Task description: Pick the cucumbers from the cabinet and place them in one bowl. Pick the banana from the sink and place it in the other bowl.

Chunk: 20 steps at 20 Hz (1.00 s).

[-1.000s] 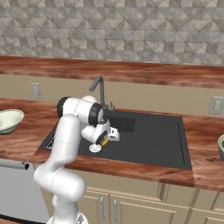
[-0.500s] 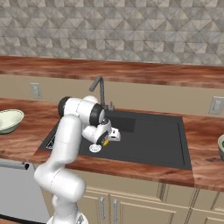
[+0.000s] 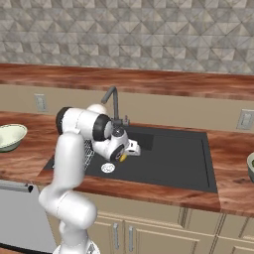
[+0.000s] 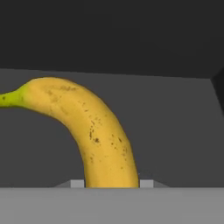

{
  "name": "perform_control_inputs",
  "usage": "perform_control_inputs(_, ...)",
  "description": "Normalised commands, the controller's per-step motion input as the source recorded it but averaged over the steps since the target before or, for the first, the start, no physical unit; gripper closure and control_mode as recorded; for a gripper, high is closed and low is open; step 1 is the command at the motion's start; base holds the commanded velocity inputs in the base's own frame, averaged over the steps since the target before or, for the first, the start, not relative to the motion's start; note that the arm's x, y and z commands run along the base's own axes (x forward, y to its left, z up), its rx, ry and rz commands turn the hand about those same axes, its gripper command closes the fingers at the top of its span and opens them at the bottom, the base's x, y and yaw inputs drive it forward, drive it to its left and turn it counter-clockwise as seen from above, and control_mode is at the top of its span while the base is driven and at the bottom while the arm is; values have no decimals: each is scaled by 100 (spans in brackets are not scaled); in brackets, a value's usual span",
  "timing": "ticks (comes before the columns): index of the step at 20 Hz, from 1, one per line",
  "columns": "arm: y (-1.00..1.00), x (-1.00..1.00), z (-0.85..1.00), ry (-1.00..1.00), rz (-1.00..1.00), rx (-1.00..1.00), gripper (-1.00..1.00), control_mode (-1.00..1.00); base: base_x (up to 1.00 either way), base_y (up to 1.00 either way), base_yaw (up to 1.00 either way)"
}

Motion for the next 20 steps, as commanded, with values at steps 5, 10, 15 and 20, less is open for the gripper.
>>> perform_control_inputs(5,-12,-36,83,-5,0,8,100,-100,0,0,0)
perform_control_inputs(10,-21,-42,94,0,0,11,100,-100,0,0,0)
perform_control_inputs(15,-29,-47,72,0,0,0,100,-100,0,0,0)
perform_control_inputs(20,-23,-52,73,-1,0,-3,100,-100,0,0,0)
